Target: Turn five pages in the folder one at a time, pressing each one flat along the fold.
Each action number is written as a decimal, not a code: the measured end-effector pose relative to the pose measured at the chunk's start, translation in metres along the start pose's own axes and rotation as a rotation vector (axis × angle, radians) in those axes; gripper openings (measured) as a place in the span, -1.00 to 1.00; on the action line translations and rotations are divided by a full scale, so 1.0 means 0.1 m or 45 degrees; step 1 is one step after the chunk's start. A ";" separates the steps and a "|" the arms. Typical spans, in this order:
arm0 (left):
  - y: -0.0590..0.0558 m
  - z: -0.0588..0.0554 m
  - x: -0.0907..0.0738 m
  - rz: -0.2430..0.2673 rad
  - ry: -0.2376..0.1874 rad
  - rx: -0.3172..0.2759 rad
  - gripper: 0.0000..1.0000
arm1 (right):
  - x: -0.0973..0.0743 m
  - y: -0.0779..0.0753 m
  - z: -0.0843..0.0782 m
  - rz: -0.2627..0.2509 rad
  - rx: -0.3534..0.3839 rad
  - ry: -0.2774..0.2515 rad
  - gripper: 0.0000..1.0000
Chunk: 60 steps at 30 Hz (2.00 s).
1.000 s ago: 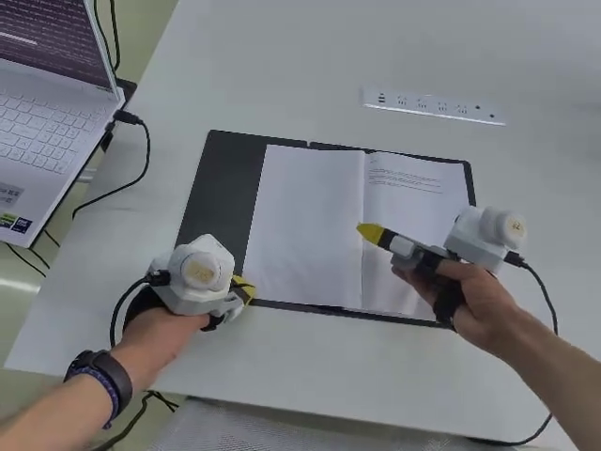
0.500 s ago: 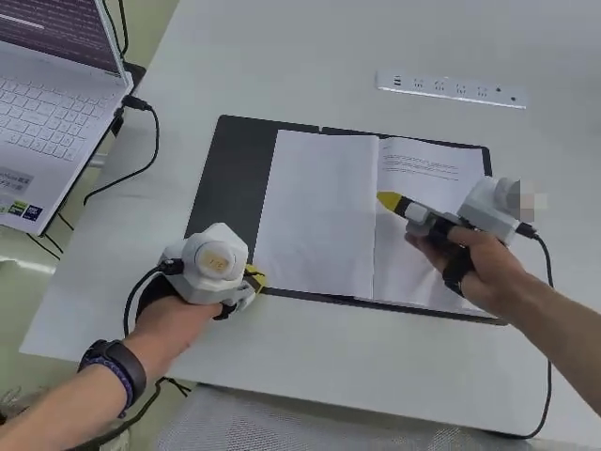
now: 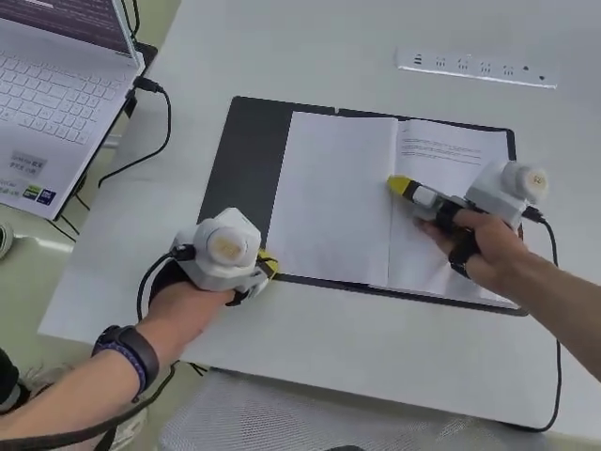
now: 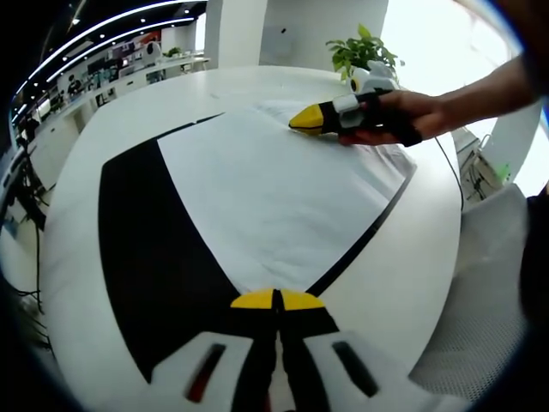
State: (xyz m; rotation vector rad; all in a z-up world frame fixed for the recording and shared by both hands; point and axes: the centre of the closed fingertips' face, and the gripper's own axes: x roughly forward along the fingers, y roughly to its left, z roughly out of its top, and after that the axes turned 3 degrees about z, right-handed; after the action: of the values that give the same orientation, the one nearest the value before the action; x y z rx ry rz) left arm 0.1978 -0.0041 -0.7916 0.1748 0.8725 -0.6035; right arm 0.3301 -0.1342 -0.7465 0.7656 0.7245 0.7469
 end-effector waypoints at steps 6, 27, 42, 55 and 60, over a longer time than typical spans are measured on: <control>-0.01 0.01 0.00 0.010 -0.002 -0.004 -1.00 | 0.03 -0.08 0.07 -0.002 -0.007 -0.016 -1.00; 0.00 0.01 0.01 0.032 -0.004 -0.013 -1.00 | 0.48 -0.35 0.58 -0.089 -0.131 -0.040 -1.00; 0.00 0.01 0.00 0.026 -0.005 -0.027 -1.00 | 0.67 -0.55 0.89 -0.102 0.008 -0.185 -1.00; 0.00 0.01 0.00 0.025 -0.007 -0.038 -1.00 | 0.83 -0.77 1.06 -0.119 -0.015 -0.209 -1.00; 0.01 0.01 0.00 0.024 -0.003 -0.030 -1.00 | 0.83 -0.77 1.05 -0.117 -0.041 -0.212 -1.00</control>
State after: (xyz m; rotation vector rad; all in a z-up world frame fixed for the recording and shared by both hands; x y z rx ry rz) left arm 0.1990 -0.0043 -0.7913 0.1604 0.8742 -0.5758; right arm 0.4808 -0.1417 -0.7779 0.7509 0.5916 0.6028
